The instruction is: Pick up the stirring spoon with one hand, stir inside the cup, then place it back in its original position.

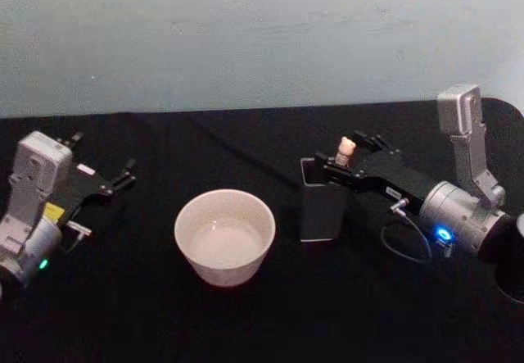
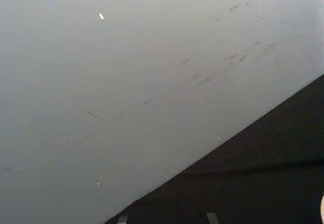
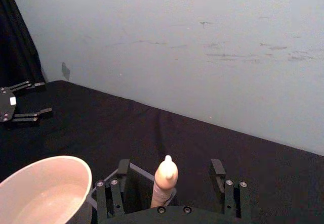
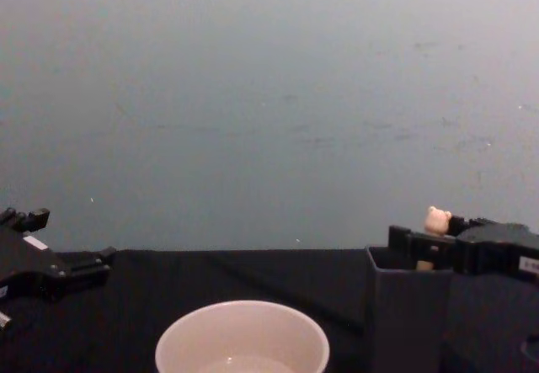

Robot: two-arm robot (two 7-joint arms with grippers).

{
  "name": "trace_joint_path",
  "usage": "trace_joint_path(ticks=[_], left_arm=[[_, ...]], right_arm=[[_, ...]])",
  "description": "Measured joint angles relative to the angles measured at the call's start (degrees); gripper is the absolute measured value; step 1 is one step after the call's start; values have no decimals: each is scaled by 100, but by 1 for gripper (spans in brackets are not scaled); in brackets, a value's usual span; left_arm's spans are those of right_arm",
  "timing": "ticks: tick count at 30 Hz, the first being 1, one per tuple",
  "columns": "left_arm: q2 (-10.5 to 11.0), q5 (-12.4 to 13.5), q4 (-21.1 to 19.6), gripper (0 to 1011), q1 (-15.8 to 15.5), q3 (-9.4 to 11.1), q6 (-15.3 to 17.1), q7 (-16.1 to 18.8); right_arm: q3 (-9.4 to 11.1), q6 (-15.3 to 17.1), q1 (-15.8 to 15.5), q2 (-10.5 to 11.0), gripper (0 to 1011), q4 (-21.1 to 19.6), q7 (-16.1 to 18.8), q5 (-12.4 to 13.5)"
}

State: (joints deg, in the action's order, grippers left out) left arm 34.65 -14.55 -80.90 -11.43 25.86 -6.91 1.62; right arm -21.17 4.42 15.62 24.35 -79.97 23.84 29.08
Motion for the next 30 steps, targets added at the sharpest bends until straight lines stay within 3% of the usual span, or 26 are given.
trace_joint_path(ticks=[7,20,26,30], left_arm=[[0,0,0,1001,0,0,0,0],[0,0,0,1002,0,0,0,0],[0,0,0,1001,0,0,0,0],[0,0,0,1001,0,0,0,0]], right_arm=[[0,-3,-3,1,889,-4,-2,2],[0,-10,-3,1,509,-4,-9,7],[0,-11,-3,1,270,-4,-10,10],[0,-12,-7,-1,215,-12,12,17]])
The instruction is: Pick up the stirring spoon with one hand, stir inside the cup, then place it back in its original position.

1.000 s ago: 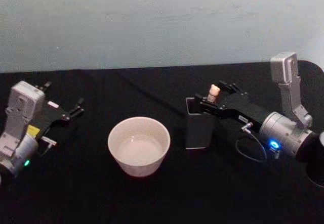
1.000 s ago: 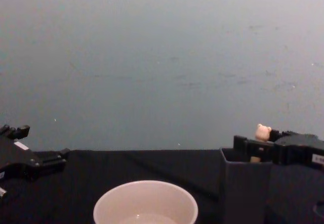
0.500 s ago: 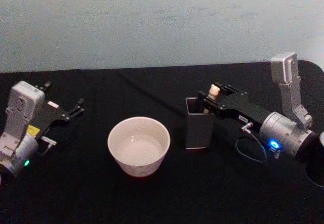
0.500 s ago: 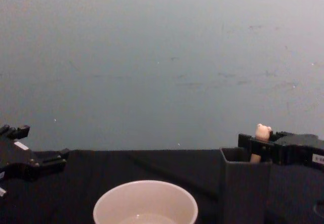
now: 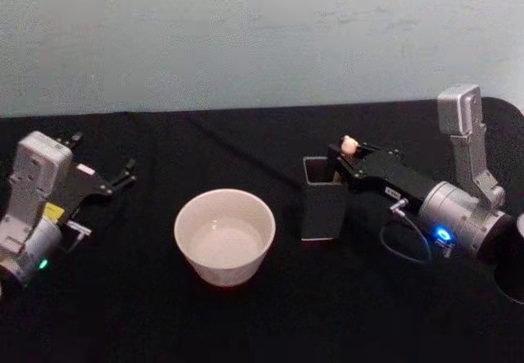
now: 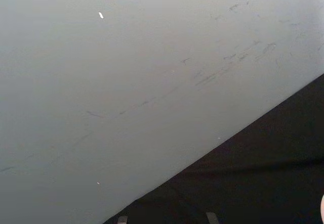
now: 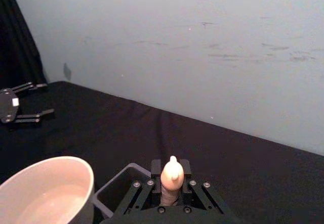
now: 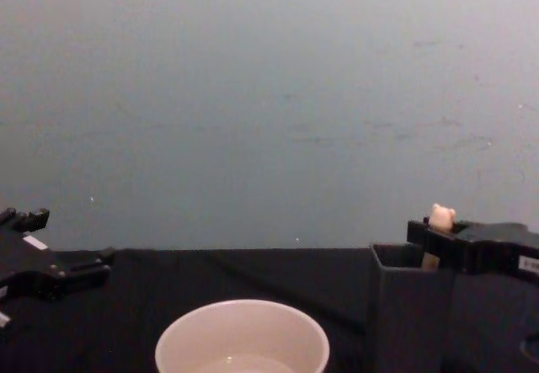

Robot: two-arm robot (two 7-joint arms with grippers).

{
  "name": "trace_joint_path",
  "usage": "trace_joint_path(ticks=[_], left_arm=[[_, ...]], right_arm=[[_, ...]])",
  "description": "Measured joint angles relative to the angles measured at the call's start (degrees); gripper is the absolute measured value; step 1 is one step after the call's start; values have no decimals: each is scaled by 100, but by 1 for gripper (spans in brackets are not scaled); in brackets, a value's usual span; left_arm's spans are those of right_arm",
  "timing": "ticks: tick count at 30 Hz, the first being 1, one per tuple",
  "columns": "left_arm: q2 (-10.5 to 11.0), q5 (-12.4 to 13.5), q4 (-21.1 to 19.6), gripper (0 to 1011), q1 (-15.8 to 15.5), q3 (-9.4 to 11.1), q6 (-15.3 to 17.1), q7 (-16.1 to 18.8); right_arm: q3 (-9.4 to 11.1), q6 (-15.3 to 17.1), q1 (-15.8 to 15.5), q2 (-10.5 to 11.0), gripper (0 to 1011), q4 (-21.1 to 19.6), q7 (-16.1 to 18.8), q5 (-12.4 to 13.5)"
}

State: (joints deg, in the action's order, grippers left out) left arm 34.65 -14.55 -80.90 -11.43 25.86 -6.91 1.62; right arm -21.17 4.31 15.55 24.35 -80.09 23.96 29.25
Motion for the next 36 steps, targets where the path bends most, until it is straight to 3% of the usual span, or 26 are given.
trace_joint_path(ticks=[21,36], left_arm=[[0,0,0,1001,0,0,0,0],[0,0,0,1001,0,0,0,0]], right_arm=[[99,-158,1,217,210,-711,256,27],[233,-260,176,316,210,-1225,296,226]])
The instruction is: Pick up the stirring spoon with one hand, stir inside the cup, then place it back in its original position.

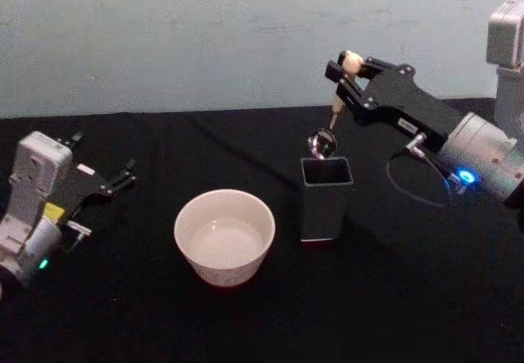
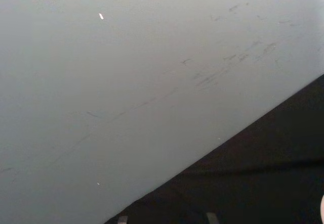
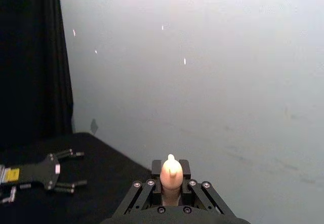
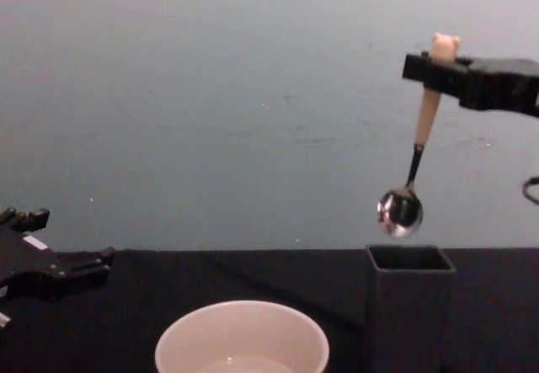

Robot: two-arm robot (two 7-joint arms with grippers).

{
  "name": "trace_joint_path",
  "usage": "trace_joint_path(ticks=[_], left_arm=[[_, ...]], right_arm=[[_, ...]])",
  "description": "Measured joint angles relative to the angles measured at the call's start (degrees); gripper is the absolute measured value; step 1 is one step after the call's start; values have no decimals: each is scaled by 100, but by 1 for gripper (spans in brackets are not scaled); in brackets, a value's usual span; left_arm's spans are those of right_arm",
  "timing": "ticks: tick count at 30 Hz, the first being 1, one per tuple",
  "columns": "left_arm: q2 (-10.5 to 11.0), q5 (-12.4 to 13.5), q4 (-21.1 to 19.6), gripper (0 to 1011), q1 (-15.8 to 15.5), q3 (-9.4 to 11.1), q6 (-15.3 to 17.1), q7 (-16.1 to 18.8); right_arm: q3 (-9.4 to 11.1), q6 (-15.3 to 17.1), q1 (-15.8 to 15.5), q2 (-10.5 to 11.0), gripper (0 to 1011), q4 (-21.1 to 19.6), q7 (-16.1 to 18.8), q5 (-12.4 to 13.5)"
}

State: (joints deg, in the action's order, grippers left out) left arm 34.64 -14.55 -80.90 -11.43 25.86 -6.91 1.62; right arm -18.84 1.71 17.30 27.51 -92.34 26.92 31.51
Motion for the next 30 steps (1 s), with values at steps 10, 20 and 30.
trace_joint_path(ticks=[10,20,30], left_arm=[[0,0,0,1001,0,0,0,0],[0,0,0,1001,0,0,0,0],[0,0,0,1001,0,0,0,0]], right_arm=[[-215,-100,286,-172,209,143,92,9],[-798,-313,566,-392,209,502,666,6],[-1264,-696,676,-608,210,1120,1010,-162]])
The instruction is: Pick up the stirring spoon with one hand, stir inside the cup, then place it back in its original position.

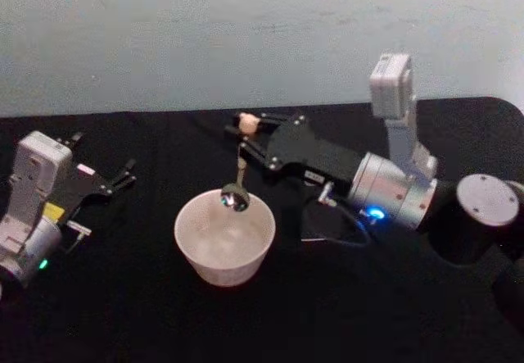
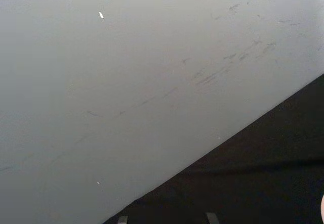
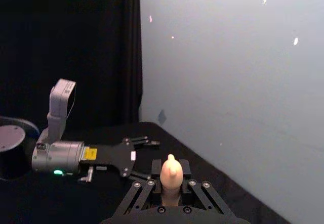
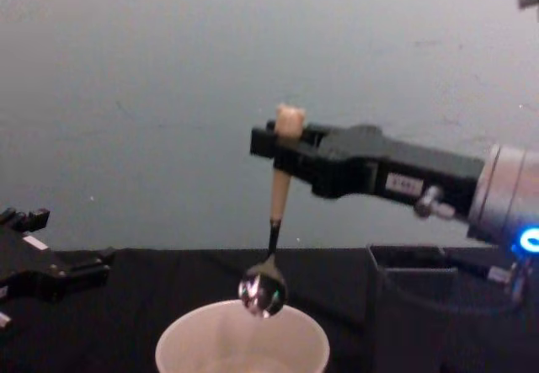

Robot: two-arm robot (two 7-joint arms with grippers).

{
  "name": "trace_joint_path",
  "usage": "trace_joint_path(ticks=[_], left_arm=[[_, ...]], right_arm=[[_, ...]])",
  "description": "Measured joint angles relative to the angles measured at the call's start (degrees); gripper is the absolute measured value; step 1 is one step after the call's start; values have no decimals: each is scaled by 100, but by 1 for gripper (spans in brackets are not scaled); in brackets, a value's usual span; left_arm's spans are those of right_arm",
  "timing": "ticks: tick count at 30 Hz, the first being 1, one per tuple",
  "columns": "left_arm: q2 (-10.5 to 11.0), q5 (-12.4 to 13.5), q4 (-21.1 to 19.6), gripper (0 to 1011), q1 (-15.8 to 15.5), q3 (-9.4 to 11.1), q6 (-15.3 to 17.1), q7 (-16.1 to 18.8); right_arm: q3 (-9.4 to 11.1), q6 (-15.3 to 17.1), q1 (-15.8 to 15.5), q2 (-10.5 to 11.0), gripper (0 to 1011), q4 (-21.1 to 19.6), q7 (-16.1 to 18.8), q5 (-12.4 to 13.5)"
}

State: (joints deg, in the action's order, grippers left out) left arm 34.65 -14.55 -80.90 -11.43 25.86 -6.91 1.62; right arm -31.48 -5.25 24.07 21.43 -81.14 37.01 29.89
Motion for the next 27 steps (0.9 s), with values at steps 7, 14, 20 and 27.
trace_joint_path(ticks=[7,14,20,27], left_arm=[[0,0,0,1001,0,0,0,0],[0,0,0,1001,0,0,0,0],[0,0,0,1001,0,0,0,0],[0,0,0,1001,0,0,0,0]], right_arm=[[-118,-436,62,-228,210,591,188,-66],[-230,-854,160,-460,210,1156,321,-272],[-279,-1102,242,-648,209,1552,321,-504],[-288,-1169,296,-772,209,1795,318,-660]])
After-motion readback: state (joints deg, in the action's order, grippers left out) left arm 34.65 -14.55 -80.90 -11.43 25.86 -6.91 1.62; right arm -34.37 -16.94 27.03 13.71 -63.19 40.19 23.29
